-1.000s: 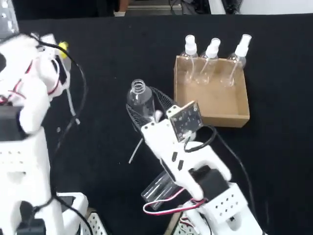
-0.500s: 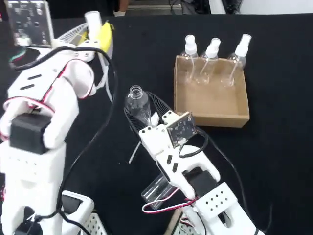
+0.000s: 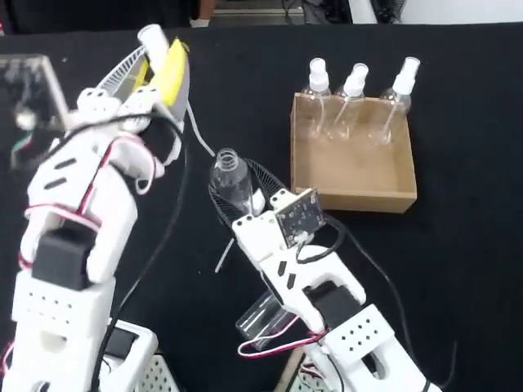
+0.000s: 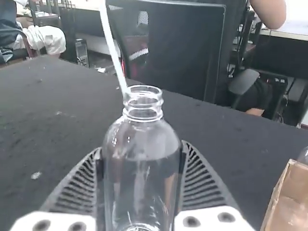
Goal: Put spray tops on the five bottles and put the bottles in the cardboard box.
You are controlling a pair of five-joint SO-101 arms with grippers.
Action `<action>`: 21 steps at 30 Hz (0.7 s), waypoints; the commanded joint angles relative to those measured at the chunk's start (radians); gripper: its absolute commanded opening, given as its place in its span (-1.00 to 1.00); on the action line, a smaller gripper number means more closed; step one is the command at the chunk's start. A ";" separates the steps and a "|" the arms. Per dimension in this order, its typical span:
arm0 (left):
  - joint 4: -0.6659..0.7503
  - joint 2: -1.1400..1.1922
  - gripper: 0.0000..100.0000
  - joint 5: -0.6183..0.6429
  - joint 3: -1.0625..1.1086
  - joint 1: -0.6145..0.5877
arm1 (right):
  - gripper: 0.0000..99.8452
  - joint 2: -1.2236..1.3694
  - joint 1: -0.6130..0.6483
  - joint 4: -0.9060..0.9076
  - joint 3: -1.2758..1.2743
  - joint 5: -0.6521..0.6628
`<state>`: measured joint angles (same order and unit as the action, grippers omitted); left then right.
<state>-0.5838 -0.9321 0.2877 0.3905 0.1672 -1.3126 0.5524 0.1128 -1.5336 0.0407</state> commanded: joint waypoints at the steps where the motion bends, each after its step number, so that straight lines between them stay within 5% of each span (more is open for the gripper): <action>1: 0.094 -0.117 -0.94 0.009 0.068 0.022 | -0.98 -0.016 0.037 -0.026 -0.002 -0.008; 9: 0.026 -0.186 -0.94 -0.129 0.081 0.208 | -0.98 -0.016 0.080 -0.026 -0.028 -0.002; 21: 0.040 -0.184 -0.94 -0.149 0.082 0.147 | -0.98 -0.016 0.078 -0.026 -0.027 0.000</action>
<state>-0.5547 -1.1116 0.1511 0.4841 0.3652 -1.3126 0.6199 0.1128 -1.5689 0.0422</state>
